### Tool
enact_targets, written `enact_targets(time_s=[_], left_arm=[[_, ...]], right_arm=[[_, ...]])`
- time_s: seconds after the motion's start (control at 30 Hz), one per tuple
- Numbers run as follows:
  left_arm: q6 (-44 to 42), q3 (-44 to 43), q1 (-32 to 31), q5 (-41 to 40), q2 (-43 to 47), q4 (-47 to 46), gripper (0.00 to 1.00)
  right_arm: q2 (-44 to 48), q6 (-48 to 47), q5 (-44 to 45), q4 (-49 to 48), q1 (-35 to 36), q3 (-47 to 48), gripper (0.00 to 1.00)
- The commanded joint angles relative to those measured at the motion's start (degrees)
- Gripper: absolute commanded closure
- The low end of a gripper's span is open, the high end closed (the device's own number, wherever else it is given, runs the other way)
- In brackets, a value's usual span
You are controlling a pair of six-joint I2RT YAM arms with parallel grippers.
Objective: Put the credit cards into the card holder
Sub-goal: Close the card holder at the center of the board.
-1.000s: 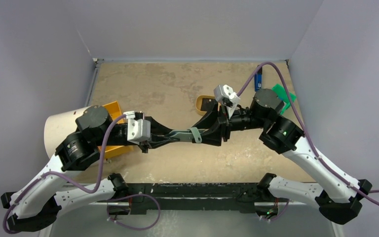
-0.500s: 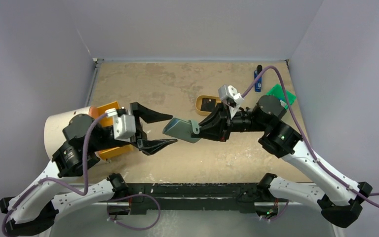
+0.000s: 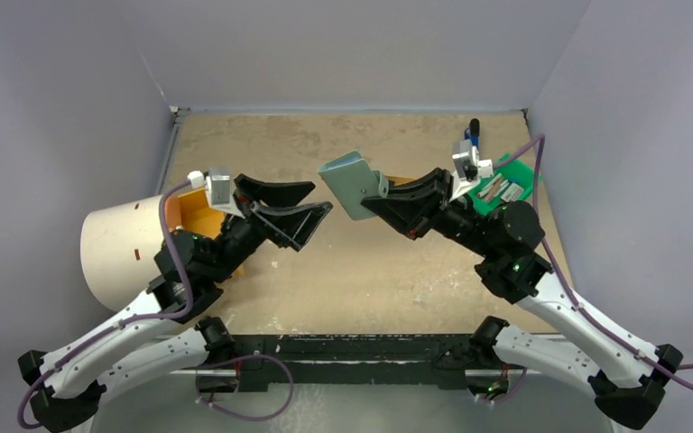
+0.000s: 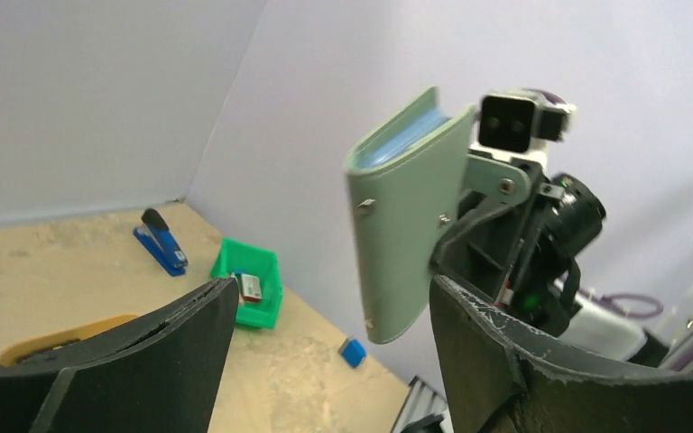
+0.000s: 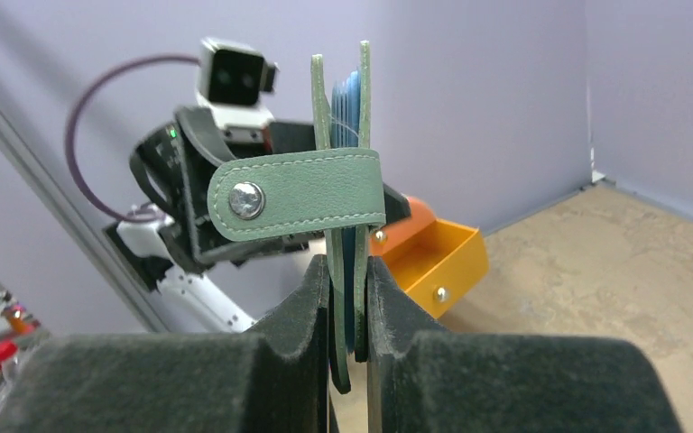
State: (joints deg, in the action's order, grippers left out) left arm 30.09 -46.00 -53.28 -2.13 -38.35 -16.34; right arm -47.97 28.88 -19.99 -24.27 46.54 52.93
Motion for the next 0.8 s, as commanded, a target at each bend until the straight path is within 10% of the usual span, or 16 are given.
enact_targets(time_s=[0.0, 0.37, 0.77], left_arm=[[12.8, 0.9, -0.1, -8.0, -3.2, -12.6, 0.23], [18.3, -1.2, -0.1, -2.6, -12.4, -25.7, 0.25], [17.1, -2.0, -0.1, 1.1, -15.9, -27.2, 0.53]], right_arm=[[1.5, 2.9, 6.6, -8.2, 0.0, 0.1, 1.00], [1.4, 8.7, 9.7, -10.0, 0.0, -2.5, 1.00], [0.2, 14.8, 10.1, -10.1, 0.0, -3.4, 1.00]])
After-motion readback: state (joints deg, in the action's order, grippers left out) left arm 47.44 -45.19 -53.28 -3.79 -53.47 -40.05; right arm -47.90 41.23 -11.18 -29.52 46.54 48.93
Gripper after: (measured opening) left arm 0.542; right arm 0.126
